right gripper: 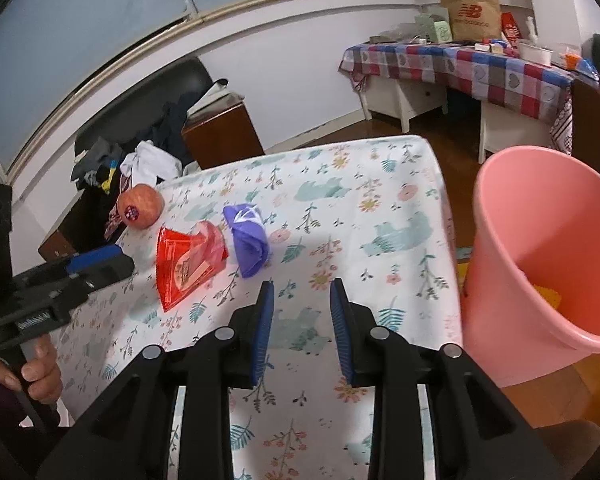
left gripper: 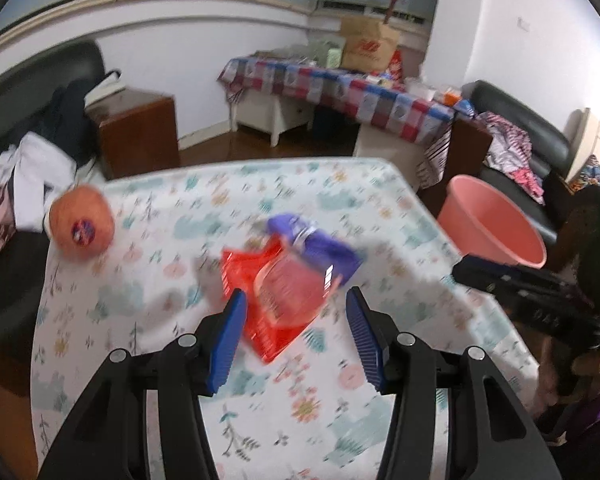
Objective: Collect trash
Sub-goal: 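Move both open grippers back over the trash on the table, then grasp the red-printed clear bag with the left gripper while the right approaches the purple bundle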
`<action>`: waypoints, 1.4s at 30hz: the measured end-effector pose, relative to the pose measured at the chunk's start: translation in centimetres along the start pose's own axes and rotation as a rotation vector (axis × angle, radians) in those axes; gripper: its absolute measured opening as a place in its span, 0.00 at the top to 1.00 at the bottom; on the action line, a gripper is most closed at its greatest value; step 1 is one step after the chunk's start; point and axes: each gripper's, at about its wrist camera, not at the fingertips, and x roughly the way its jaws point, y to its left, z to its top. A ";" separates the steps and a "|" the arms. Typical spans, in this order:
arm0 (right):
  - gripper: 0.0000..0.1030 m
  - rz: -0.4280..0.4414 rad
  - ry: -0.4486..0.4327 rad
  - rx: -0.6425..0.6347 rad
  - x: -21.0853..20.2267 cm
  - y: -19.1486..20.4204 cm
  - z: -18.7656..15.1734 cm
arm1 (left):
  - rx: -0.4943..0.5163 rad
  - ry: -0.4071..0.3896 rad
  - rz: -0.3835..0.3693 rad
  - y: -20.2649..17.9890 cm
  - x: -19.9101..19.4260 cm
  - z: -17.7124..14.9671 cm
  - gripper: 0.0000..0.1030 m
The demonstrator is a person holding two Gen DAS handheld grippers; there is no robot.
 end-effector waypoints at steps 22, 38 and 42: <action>0.71 0.058 0.071 -0.043 3.5 2.6 1.9 | -0.161 0.119 -0.004 3.9 6.0 -0.5 0.87; 0.55 -0.012 0.179 -0.161 10.7 5.0 4.0 | -0.227 0.021 0.009 6.5 2.9 -0.9 0.90; 0.77 -0.001 0.183 -0.147 11.1 4.9 4.0 | -0.226 0.022 0.005 6.4 2.8 -0.9 0.90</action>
